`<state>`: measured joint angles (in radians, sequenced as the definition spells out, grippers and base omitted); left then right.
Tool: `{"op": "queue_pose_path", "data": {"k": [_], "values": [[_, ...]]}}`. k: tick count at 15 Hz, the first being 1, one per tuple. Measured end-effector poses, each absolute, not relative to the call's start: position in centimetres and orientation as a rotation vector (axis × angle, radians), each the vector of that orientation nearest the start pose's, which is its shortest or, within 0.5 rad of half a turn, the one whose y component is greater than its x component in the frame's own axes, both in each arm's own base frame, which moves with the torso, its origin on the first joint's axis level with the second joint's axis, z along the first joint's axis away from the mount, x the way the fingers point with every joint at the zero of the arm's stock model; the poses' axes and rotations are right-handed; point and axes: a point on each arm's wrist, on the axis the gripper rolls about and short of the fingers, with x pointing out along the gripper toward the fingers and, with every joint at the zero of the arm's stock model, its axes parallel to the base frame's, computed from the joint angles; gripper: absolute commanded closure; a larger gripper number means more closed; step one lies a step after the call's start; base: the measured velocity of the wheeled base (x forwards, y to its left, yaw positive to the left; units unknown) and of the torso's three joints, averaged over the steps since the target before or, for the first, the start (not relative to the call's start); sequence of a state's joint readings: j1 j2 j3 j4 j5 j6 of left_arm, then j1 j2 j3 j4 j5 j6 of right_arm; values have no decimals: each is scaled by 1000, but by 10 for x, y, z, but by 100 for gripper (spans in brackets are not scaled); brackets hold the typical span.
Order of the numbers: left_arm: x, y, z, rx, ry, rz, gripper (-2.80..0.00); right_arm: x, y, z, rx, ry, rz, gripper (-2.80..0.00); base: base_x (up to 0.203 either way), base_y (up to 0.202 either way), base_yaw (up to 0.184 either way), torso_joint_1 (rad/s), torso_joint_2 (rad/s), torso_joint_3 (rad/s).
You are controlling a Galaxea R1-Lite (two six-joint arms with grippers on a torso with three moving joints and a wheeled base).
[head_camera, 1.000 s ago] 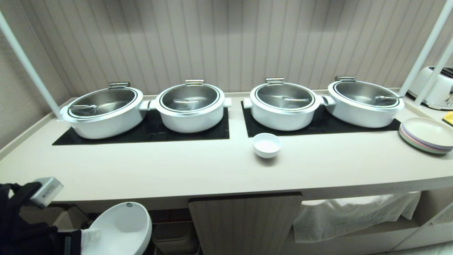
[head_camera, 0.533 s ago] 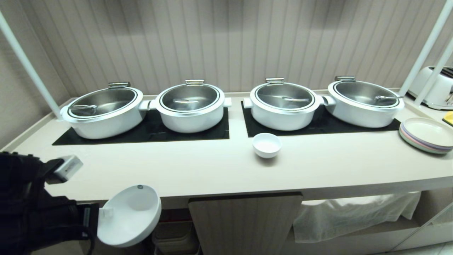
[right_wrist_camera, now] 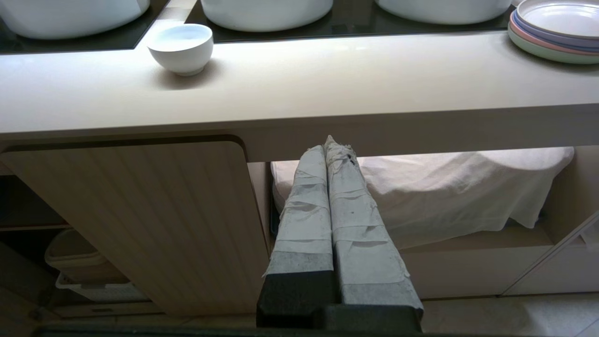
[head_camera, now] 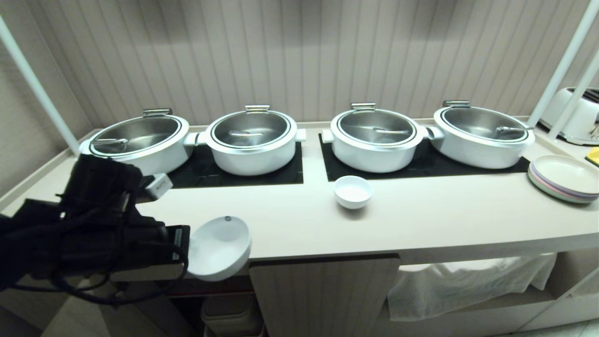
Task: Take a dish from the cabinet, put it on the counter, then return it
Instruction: Place it on the table
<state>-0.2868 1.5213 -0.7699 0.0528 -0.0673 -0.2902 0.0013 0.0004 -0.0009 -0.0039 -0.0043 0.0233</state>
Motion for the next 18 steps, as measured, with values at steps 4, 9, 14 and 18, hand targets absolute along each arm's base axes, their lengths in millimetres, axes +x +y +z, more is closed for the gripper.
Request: {"op": "queue_pose_path", "data": {"k": [4,9,14,18], "values": [[268,-95,156,-182,857,-213,0,-23,0,76,23,-5,-3,0,0,0,0,0,0,0],[319,-124,144,-176,850,-179,0,-23,0,76,23,-5,-3,0,0,0,0,0,0,0],[351,-140,120,-179,863,-110,0,-23,0,76,23,-5,-3,0,0,0,0,0,0,0],[368,-147,107,-175,869,-97,0,-23,0,76,23,-5,-3,0,0,0,0,0,0,0]]}}
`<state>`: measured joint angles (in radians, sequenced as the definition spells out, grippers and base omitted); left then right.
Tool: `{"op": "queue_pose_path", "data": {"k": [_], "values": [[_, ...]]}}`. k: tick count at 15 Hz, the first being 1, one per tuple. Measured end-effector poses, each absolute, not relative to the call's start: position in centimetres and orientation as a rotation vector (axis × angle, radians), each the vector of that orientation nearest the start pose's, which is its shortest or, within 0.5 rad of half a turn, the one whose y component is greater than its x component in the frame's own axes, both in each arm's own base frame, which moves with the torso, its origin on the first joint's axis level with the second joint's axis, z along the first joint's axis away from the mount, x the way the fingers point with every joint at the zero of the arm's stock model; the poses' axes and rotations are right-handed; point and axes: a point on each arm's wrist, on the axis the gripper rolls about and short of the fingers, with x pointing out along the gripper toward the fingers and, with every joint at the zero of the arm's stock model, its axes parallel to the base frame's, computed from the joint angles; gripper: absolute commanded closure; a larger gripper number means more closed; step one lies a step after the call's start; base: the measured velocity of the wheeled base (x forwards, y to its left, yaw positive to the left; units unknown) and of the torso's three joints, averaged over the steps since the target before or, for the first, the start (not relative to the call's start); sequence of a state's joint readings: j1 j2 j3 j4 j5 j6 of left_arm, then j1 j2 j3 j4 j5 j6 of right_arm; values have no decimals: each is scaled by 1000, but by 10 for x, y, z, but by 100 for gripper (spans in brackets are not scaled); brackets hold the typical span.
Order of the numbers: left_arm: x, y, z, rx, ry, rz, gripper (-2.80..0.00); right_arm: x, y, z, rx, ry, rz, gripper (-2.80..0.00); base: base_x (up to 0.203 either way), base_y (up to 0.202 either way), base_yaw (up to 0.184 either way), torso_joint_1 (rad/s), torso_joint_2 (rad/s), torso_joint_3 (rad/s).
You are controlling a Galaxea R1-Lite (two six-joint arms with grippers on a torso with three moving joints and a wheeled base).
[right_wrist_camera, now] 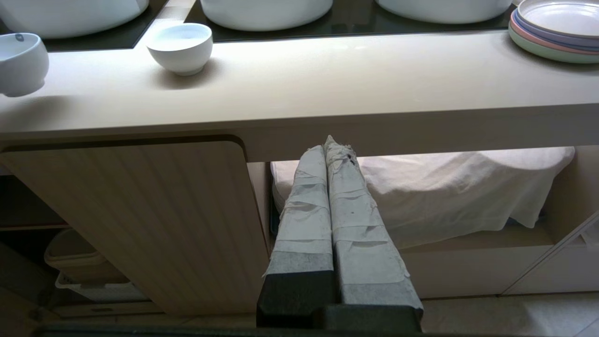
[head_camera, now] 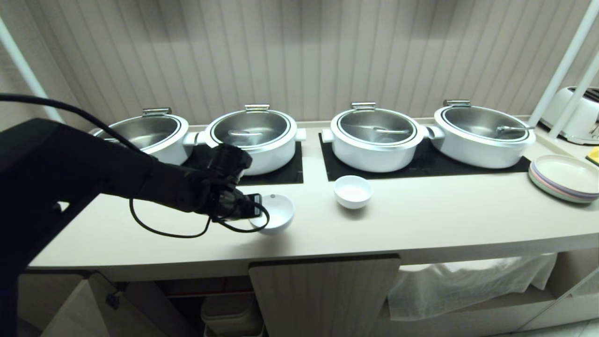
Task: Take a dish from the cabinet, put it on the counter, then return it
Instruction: Place it on the table
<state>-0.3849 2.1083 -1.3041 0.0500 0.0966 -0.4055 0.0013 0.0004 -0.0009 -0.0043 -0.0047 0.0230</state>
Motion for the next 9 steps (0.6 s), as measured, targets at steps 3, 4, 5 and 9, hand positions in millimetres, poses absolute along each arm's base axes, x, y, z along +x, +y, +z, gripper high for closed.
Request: {"op": "queue_pose_path", "data": {"k": [3,4,5,9], "values": [[377,-153,101,-170,865,-97,0,-23,0,76,23,-5,-3,0,0,0,0,0,0,0],[380,-155,99,-164,862,-90,0,-23,0,76,23,-4,-3,0,0,0,0,0,0,0],[383,-157,96,-160,861,-85,0,-23,0,76,23,-5,-3,0,0,0,0,0,0,0],[388,-168,88,-146,863,-87,0,-23,0,76,23,-4,-3,0,0,0,0,0,0,0]]}}
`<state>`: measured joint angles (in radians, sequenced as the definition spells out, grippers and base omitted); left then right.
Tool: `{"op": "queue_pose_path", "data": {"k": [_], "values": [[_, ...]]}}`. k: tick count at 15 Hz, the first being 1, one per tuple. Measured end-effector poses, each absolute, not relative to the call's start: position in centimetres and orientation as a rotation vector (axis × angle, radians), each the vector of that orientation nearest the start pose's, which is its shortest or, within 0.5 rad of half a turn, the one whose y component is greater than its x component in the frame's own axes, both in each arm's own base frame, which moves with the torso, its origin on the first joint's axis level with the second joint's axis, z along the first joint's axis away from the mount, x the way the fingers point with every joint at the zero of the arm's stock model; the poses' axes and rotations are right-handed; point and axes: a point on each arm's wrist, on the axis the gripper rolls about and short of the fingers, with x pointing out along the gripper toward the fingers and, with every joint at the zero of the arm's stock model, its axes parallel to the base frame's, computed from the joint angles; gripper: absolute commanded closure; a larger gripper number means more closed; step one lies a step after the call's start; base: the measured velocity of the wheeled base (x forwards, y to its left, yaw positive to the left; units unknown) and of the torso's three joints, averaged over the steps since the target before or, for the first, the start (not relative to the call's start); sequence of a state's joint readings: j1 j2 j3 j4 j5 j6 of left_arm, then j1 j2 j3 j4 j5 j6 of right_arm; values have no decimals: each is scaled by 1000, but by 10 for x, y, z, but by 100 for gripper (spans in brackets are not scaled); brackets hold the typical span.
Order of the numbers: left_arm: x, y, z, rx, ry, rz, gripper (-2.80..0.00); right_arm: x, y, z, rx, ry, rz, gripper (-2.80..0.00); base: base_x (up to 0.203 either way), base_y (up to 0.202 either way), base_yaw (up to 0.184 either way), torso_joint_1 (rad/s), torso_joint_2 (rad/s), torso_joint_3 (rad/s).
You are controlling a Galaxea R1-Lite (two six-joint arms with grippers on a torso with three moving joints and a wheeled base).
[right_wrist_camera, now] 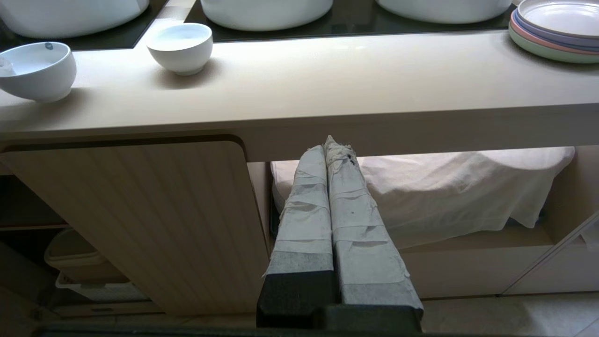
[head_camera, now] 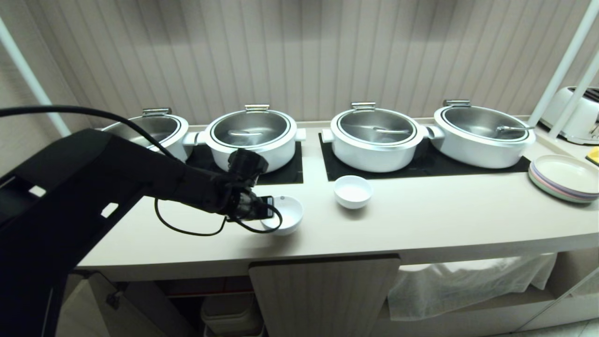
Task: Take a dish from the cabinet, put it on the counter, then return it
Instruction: Place it on the table
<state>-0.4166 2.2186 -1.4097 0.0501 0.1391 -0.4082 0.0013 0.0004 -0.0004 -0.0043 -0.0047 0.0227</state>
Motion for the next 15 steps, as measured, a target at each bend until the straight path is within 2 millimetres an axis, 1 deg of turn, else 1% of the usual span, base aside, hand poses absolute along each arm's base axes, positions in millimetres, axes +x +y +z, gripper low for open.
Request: {"op": "queue_pose_path", "data": {"k": [3,8,15], "values": [[396,-172,87,-154,842,-73,0,-23,0,76,23,-5,-3,0,0,0,0,0,0,0],[402,-172,80,-156,848,-64,0,-23,0,76,23,-5,-4,0,0,0,0,0,0,0],[410,-173,77,-163,837,-56,0,-23,0,76,23,-5,-3,0,0,0,0,0,0,0]]}}
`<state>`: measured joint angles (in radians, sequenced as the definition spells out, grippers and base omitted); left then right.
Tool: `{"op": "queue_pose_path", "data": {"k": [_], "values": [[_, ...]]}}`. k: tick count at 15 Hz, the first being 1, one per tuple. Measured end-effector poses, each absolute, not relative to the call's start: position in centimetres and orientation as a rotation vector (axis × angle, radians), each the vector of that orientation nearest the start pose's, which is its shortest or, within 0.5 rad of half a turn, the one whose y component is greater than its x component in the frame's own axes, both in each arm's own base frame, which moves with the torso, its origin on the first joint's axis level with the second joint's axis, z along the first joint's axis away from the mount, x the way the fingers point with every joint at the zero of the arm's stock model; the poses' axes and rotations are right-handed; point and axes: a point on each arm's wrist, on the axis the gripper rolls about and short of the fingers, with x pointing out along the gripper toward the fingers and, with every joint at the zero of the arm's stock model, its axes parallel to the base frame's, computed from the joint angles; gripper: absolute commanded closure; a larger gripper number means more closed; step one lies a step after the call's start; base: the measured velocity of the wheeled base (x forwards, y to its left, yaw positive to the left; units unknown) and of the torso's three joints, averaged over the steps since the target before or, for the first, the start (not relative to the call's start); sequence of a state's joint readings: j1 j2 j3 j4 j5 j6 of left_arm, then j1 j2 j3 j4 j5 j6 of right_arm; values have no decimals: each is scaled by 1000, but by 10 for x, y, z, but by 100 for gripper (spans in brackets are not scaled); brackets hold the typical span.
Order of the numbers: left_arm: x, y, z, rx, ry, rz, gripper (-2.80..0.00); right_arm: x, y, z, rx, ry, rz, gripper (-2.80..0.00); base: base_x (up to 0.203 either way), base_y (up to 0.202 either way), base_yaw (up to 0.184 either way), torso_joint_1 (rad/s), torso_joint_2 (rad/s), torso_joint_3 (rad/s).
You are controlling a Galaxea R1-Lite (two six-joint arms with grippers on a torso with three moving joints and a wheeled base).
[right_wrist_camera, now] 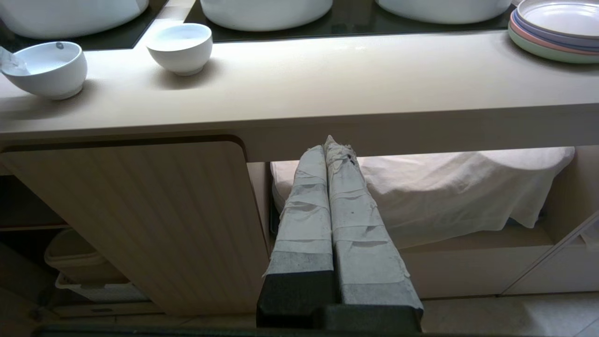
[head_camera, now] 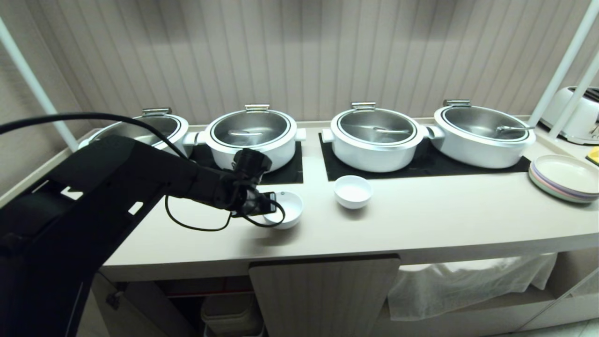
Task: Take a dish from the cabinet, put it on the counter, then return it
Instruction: Place it on the table
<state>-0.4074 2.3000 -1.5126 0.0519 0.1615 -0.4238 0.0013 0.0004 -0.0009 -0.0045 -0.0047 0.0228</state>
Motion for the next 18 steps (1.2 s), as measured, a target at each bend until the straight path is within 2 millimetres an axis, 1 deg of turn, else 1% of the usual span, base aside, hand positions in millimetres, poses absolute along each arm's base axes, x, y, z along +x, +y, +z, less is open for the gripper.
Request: {"op": "queue_pose_path", "data": {"k": [11,12,18], "values": [[415,-168,73,-167,840,-42,0,-23,0,76,23,-5,-3,0,0,0,0,0,0,0],[415,-168,73,-167,840,-43,-280,-23,0,76,23,-5,-3,0,0,0,0,0,0,0],[415,-169,72,-167,840,-43,-280,-23,0,76,23,-5,-3,0,0,0,0,0,0,0]]}}
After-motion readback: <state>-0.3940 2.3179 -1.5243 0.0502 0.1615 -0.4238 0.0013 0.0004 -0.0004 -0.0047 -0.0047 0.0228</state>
